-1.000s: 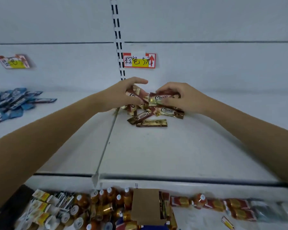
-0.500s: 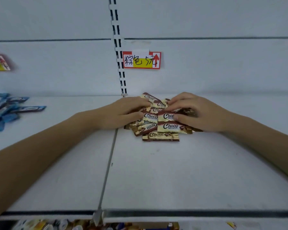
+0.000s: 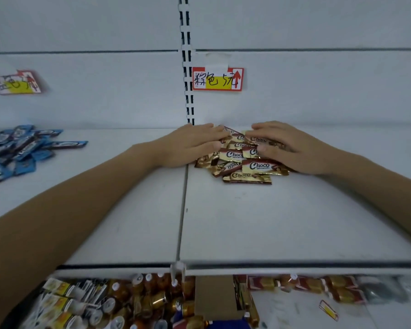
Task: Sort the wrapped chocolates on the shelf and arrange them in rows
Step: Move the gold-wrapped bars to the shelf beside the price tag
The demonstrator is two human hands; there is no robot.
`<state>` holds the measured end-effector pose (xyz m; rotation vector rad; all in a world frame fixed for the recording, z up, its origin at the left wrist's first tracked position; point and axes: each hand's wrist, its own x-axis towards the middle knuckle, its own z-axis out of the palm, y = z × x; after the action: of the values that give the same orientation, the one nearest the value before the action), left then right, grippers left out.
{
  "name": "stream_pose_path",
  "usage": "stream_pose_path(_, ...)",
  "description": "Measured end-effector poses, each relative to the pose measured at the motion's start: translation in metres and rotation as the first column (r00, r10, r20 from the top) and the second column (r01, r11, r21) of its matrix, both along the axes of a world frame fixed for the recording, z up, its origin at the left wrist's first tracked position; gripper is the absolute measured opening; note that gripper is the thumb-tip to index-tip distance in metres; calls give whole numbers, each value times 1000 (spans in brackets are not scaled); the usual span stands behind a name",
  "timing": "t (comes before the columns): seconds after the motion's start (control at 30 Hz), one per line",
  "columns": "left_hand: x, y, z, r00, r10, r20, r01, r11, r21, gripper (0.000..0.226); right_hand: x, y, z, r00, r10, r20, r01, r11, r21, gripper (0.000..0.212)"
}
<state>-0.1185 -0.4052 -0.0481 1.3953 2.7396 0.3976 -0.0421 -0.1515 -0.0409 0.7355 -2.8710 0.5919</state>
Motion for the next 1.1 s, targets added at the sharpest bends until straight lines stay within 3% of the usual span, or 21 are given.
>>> stream_pose_path(0.1, 0, -3, 8, 974, 32, -222, -29, 999, 15, 58, 6, -3, 5, 997, -67, -47, 65, 996, -53, 54)
stream_pose_path(0.17, 4, -7, 17, 938, 54, -343, -51, 999, 17, 57, 11, -4, 8, 989, -104, -103, 104, 995, -5, 54)
stream_pose_path(0.27, 17, -10, 37, 888, 78, -452, -53, 996, 68, 59, 23, -6, 12, 974, -145, -176, 154, 987, 39, 49)
stream_pose_path(0.37, 52, -13, 55, 861, 160, -483, -83, 981, 177, 48, 58, -15, 16, 954, -186, -234, 174, 982, -69, 44)
stream_pose_path(0.47, 107, -23, 62, 887, 261, -382, -98, 912, 397, 41, 114, -25, 14, 931, -240, -276, 189, 962, -199, 42)
stream_pose_path(0.6, 208, -38, 39, 917, 355, -183, -130, 699, 703, 33, 211, -37, -2, 899, -325, -293, 165, 872, -460, 36)
stream_pose_path(0.73, 324, -48, -17, 918, 396, -10, -209, 506, 837, 23, 318, -48, -47, 885, -414, -211, 195, 743, -640, 26)
stream_pose_path(0.83, 402, -50, -59, 915, 382, 128, -321, 497, 806, 19, 393, -61, -84, 863, -494, -104, 288, 651, -702, 25)
stream_pose_path(1.1, 519, -65, -155, 869, 324, 373, -493, 618, 612, 17, 533, -93, -169, 725, -653, 218, 590, 426, -686, 21)
